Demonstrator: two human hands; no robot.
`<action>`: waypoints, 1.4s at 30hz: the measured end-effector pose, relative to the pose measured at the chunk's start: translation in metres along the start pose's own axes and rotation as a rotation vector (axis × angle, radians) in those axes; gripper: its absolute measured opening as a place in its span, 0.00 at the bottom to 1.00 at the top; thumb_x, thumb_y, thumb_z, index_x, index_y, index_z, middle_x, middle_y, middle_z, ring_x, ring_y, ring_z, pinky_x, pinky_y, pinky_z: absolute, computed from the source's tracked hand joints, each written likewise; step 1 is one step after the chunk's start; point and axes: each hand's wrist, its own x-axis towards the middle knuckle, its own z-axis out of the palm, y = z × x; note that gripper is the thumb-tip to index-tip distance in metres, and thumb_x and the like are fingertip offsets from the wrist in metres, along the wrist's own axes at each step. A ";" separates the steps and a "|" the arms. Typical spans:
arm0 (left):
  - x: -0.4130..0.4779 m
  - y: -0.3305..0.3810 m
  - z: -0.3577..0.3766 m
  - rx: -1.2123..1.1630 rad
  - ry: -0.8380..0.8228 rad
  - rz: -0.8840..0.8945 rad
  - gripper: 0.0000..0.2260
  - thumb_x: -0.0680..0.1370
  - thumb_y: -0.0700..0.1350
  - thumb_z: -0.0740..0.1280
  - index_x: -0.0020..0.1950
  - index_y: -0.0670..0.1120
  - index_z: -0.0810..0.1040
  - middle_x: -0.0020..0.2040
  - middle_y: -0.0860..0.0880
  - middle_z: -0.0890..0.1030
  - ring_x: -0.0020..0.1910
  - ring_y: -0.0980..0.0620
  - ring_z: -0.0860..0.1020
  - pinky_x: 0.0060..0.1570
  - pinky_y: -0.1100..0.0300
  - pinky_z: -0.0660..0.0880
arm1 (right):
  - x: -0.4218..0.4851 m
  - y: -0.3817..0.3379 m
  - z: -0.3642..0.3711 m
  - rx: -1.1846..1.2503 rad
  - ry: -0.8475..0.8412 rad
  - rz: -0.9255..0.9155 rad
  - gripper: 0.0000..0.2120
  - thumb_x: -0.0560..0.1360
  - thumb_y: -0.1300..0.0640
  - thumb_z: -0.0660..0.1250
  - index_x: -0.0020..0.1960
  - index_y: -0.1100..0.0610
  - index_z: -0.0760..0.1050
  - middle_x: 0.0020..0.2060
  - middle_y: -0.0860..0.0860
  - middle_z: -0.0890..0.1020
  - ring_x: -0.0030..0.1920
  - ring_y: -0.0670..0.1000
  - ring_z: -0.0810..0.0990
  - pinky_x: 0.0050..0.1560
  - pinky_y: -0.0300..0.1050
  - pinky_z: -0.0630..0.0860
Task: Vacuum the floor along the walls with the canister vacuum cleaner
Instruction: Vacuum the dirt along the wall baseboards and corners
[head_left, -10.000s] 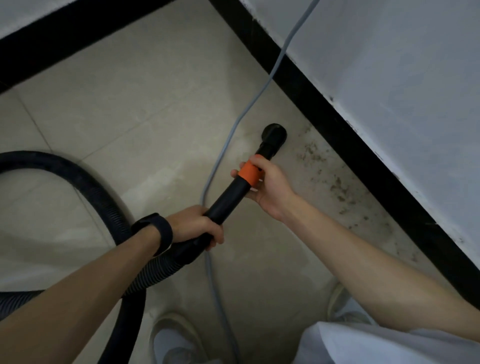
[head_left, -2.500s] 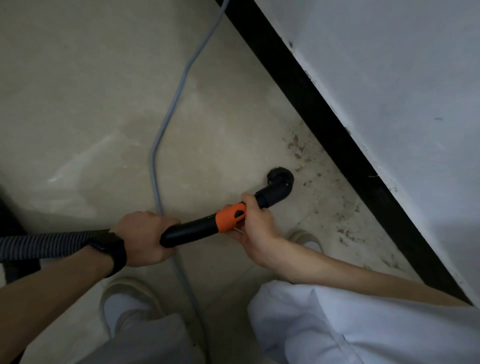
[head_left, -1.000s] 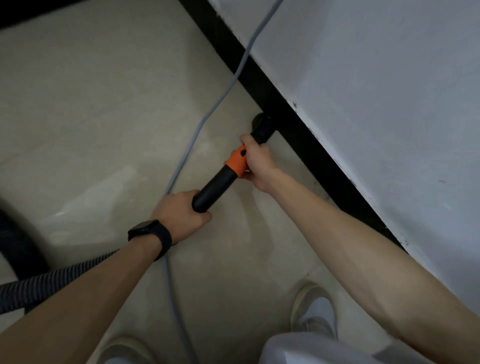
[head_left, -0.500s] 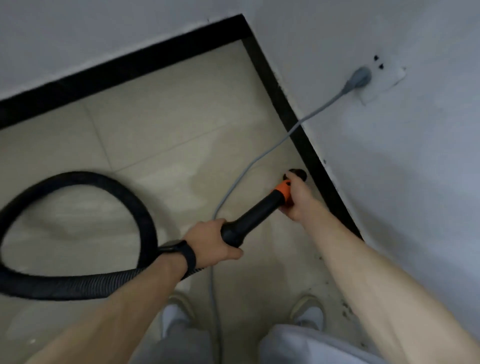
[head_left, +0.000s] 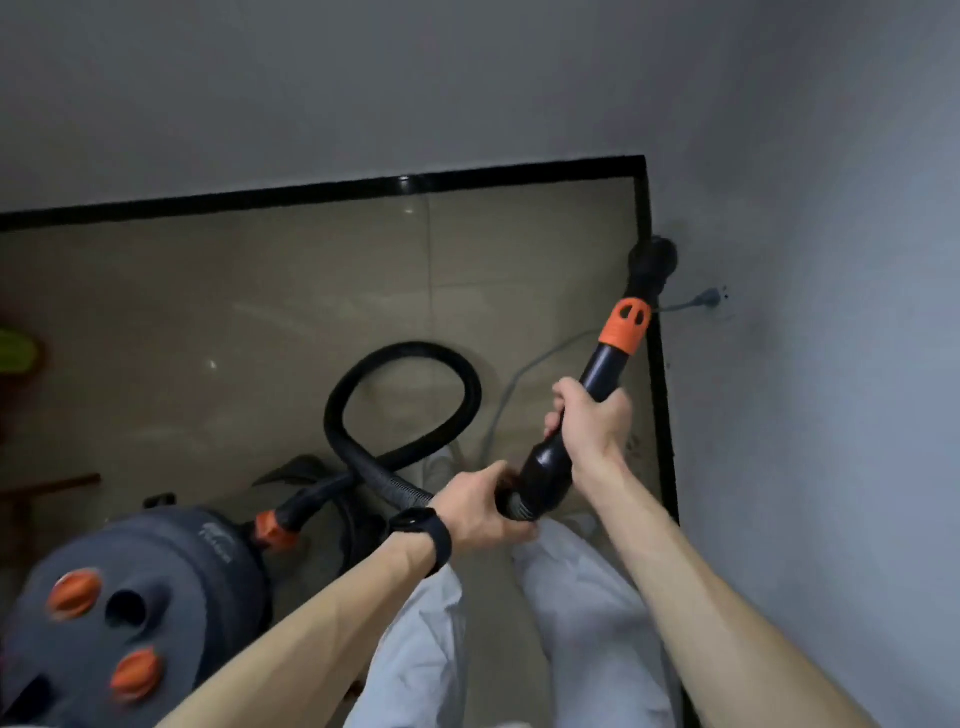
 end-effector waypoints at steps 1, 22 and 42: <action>-0.023 0.002 -0.003 -0.039 0.034 -0.010 0.25 0.65 0.62 0.76 0.57 0.54 0.75 0.53 0.55 0.82 0.52 0.54 0.80 0.50 0.59 0.76 | -0.022 -0.020 -0.001 -0.053 -0.041 -0.062 0.08 0.73 0.66 0.67 0.41 0.58 0.69 0.28 0.52 0.73 0.22 0.51 0.70 0.25 0.42 0.68; -0.333 -0.341 -0.019 -0.387 0.949 -0.695 0.19 0.74 0.43 0.66 0.64 0.52 0.71 0.65 0.47 0.71 0.64 0.45 0.70 0.62 0.51 0.70 | -0.306 0.156 0.111 -1.006 -0.807 -0.405 0.17 0.60 0.51 0.68 0.37 0.61 0.65 0.25 0.48 0.68 0.29 0.51 0.65 0.33 0.47 0.66; -0.277 -0.443 -0.082 -0.043 0.311 -0.593 0.15 0.73 0.44 0.66 0.60 0.48 0.77 0.58 0.43 0.80 0.55 0.40 0.78 0.51 0.52 0.76 | -0.313 0.175 0.126 -1.021 -0.541 -0.296 0.11 0.67 0.62 0.71 0.38 0.64 0.69 0.24 0.51 0.73 0.25 0.52 0.69 0.32 0.49 0.71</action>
